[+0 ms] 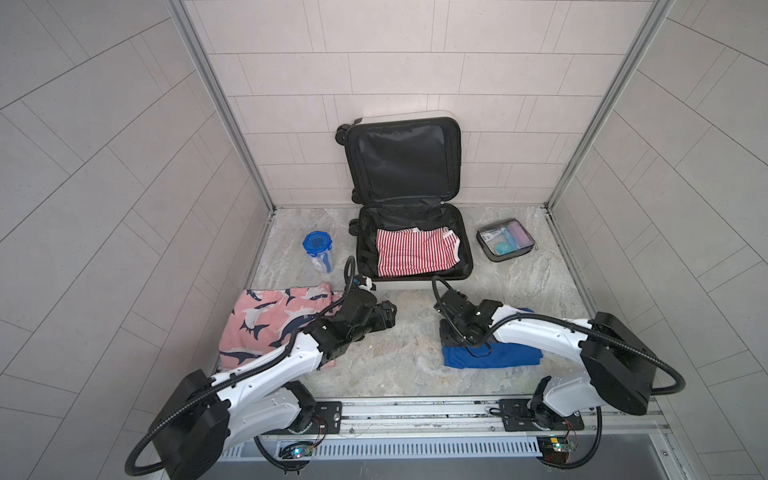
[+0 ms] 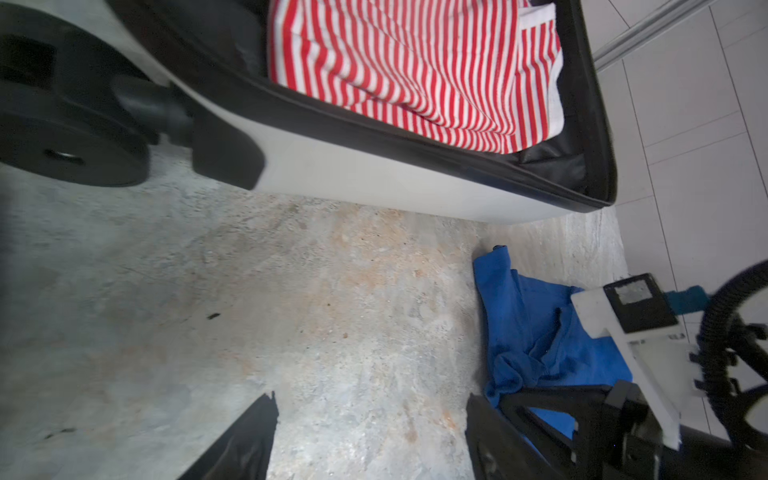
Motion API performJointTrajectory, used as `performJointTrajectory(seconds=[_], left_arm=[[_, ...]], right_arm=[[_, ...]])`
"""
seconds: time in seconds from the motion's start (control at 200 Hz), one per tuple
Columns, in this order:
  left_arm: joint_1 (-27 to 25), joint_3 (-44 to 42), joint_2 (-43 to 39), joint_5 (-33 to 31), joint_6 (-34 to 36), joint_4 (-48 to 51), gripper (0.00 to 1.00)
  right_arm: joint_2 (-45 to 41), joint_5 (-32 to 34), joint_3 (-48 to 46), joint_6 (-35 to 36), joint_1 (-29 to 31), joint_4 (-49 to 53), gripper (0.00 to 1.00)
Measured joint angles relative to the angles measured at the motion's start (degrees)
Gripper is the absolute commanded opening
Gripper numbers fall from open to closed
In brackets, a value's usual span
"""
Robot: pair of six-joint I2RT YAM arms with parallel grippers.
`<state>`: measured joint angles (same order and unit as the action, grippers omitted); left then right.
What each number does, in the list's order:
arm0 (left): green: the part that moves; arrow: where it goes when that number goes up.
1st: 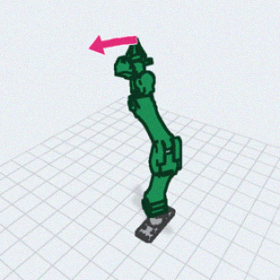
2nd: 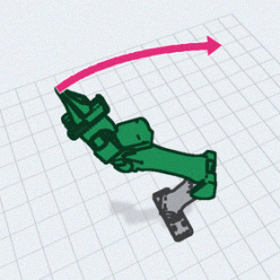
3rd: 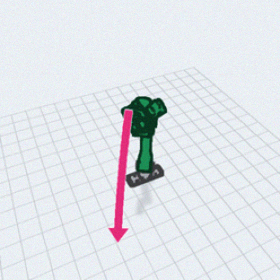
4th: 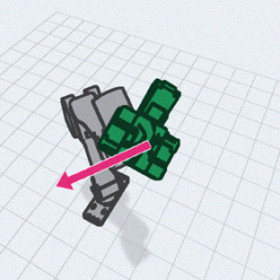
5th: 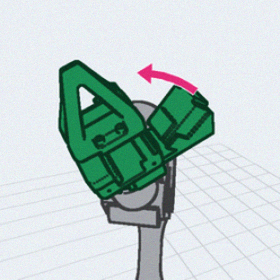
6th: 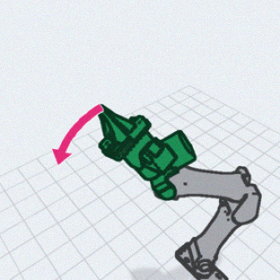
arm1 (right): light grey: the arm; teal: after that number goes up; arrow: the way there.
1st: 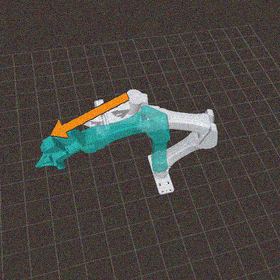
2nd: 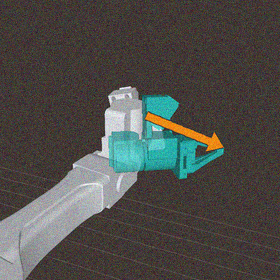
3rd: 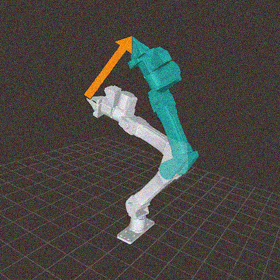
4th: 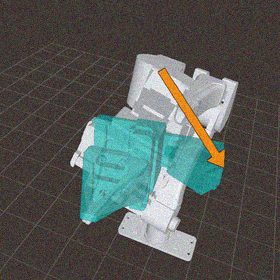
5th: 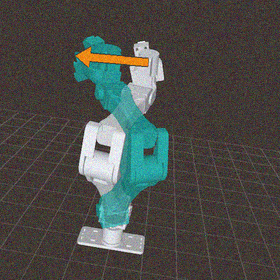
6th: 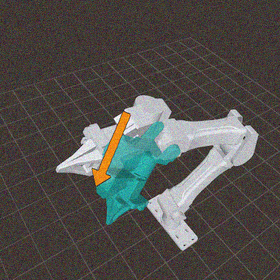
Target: Pack the luggage
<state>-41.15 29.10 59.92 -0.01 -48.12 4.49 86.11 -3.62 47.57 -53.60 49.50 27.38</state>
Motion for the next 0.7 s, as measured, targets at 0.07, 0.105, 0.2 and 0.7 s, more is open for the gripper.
performJointTrajectory(seconds=[0.07,0.105,0.2,0.7], left_arm=[[1.57,-1.29,-1.86,0.37,-0.09,0.83,0.81],[2.25,-1.77,-2.73,0.50,-0.11,1.42,0.82],[3.87,-2.75,-5.40,1.03,-0.11,3.23,0.83],[6.01,-3.34,-10.25,4.87,0.74,7.87,0.86]], right_arm=[[3.17,-0.44,3.74,-1.16,2.78,-0.66,0.00],[4.72,-0.70,5.57,-1.60,3.98,-1.09,0.00],[8.81,-1.33,10.36,-2.38,6.58,-1.90,0.06],[10.99,-0.79,16.52,0.72,9.49,-0.50,0.63]])
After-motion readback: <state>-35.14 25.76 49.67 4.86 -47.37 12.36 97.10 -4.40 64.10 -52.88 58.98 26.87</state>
